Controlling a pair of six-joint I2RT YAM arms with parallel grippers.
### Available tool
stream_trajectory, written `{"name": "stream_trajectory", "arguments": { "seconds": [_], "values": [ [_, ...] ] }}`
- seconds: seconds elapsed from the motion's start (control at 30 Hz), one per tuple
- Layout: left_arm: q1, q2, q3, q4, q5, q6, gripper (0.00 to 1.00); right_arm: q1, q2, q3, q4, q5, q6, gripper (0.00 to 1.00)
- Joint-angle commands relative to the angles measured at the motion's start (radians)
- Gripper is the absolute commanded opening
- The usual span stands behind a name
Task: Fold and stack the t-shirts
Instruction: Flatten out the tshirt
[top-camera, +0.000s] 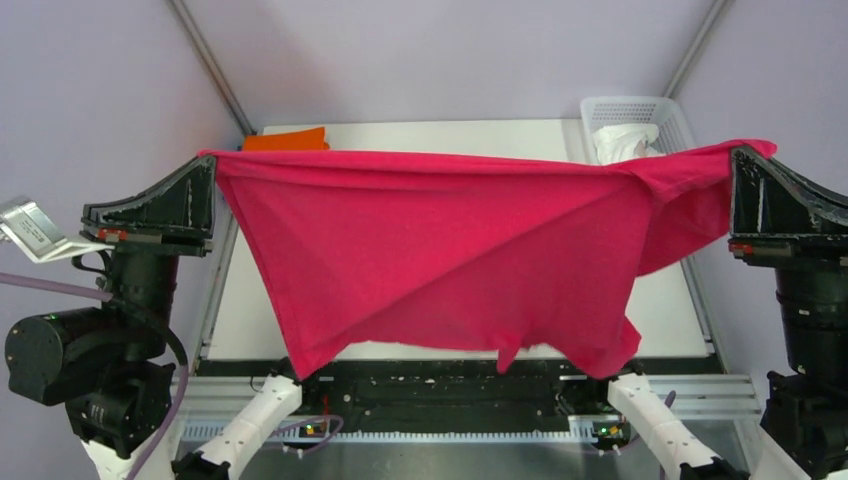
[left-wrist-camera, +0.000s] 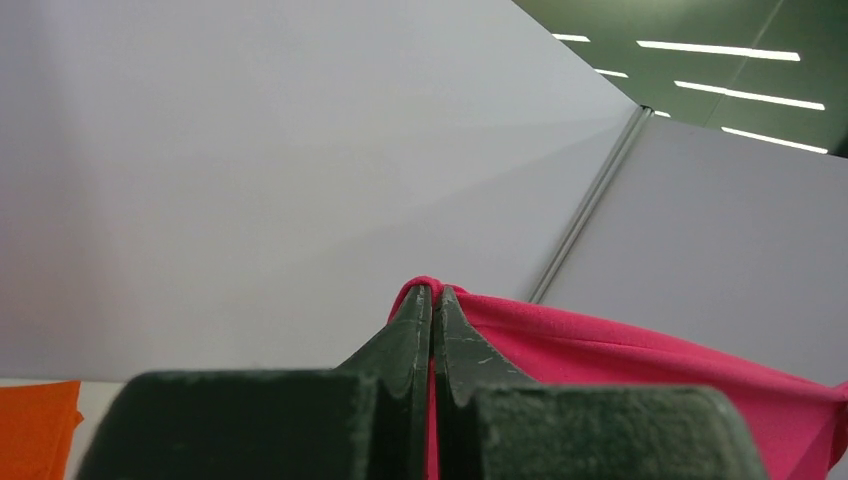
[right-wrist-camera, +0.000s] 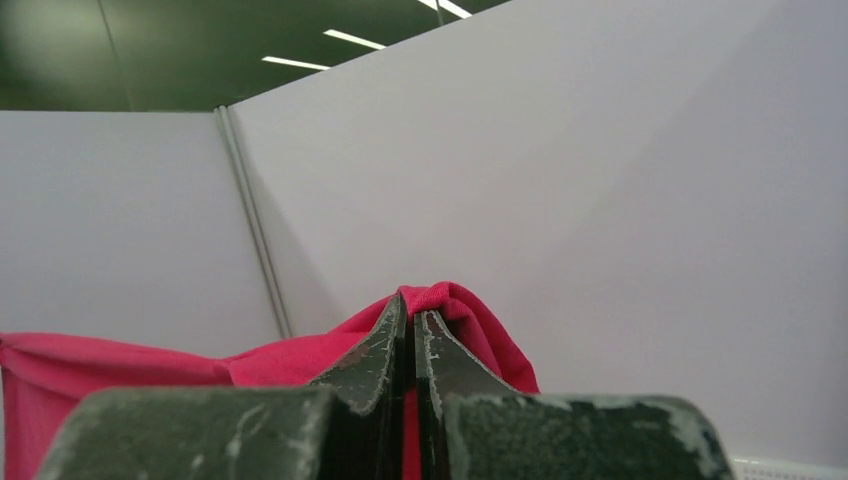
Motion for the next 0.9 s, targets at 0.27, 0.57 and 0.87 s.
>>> {"name": "stream_trajectory", "arguments": {
  "seconds": [0.27,0.57,0.87],
  "values": [
    [0.0,0.085,-0.201,0.063,-0.237,0.013,0.0,-0.007,0.048,-0.236,0.0,0.093,-0.018,0.0],
    [0.063,0.549,-0.393,0.138,-0.531,-0.026,0.0,-0.007,0.289,-0.596,0.216,0.213,0.051,0.0],
    [0.195,1.099,-0.178,0.201,-0.321,-0.087,0.0,-0.007,0.797,-0.6,0.452,0.214,0.087,0.0]
  ]
}}
